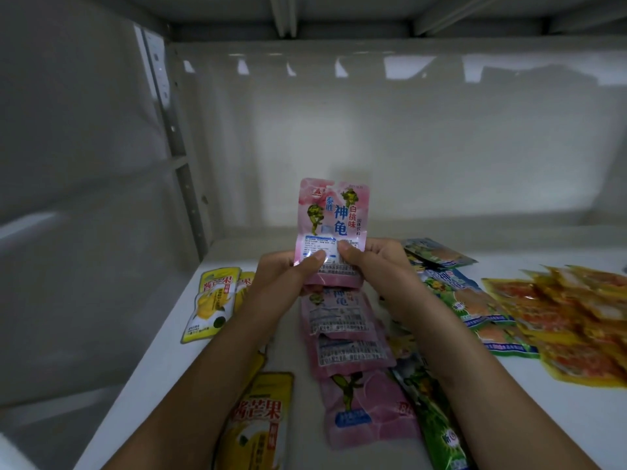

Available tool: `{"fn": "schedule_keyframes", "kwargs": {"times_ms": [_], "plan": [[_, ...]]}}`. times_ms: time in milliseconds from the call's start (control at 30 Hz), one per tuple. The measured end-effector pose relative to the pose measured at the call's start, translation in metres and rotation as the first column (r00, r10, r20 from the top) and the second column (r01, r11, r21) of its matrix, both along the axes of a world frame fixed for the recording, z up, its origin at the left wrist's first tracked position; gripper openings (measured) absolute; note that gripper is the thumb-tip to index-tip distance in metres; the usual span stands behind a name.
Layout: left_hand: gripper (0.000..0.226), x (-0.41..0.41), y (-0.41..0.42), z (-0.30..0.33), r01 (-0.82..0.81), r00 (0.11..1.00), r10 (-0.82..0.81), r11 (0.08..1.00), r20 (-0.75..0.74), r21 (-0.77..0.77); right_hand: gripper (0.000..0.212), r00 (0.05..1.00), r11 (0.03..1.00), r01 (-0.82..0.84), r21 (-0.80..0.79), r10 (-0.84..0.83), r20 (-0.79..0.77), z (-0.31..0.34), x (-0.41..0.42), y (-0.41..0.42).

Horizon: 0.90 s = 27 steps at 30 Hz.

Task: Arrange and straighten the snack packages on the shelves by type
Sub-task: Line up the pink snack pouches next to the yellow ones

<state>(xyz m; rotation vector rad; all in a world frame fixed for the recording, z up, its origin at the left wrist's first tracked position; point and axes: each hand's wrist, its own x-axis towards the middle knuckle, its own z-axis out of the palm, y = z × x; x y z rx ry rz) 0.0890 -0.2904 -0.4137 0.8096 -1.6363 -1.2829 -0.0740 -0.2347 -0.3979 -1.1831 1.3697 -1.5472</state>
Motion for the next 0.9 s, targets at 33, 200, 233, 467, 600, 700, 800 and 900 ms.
{"fn": "schedule_keyframes", "kwargs": {"times_ms": [33, 200, 233, 467, 600, 700, 800, 900], "plan": [[0.028, 0.0, 0.0, -0.001, -0.008, 1.0, 0.008, 1.0, -0.015, 0.009, 0.021, 1.0, 1.0, -0.005, 0.003, 0.005, 0.02, 0.001, 0.001, 0.002], [0.021, -0.001, -0.001, 0.0, 0.058, 0.996, -0.051, 0.993, -0.077, 0.104, 0.038, 0.998, 0.998, 0.057, 0.001, -0.057, 0.0, 0.002, 0.0, 0.006], [0.021, -0.001, 0.0, 0.0, 0.065, 0.995, -0.057, 0.992, -0.079, 0.107, 0.043, 0.998, 0.998, 0.066, 0.007, -0.066, -0.011, 0.002, -0.002, 0.005], [0.019, -0.003, 0.0, 0.0, 0.012, 0.996, -0.001, 0.992, -0.086, 0.129, 0.042, 0.986, 0.991, -0.059, 0.119, 0.077, -0.15, -0.002, -0.011, 0.004], [0.016, -0.005, 0.0, 0.002, -0.055, 0.997, 0.061, 0.99, -0.038, 0.128, 0.061, 0.97, 0.998, -0.039, 0.058, 0.052, -0.237, -0.004, -0.007, -0.002], [0.016, -0.006, 0.002, 0.005, -0.057, 0.997, 0.062, 0.992, -0.043, 0.113, 0.065, 0.959, 0.999, -0.035, 0.033, 0.043, -0.282, -0.009, -0.007, -0.007], [0.02, -0.005, 0.005, 0.006, 0.012, 0.998, -0.005, 0.995, -0.07, 0.102, 0.064, 0.948, 0.998, -0.048, 0.026, 0.054, -0.313, -0.008, -0.009, -0.005], [0.022, -0.002, 0.003, 0.005, 0.019, 0.996, -0.012, 0.997, -0.09, 0.076, 0.056, 0.932, 0.998, -0.058, 0.023, 0.063, -0.358, -0.01, -0.006, -0.005]]}}
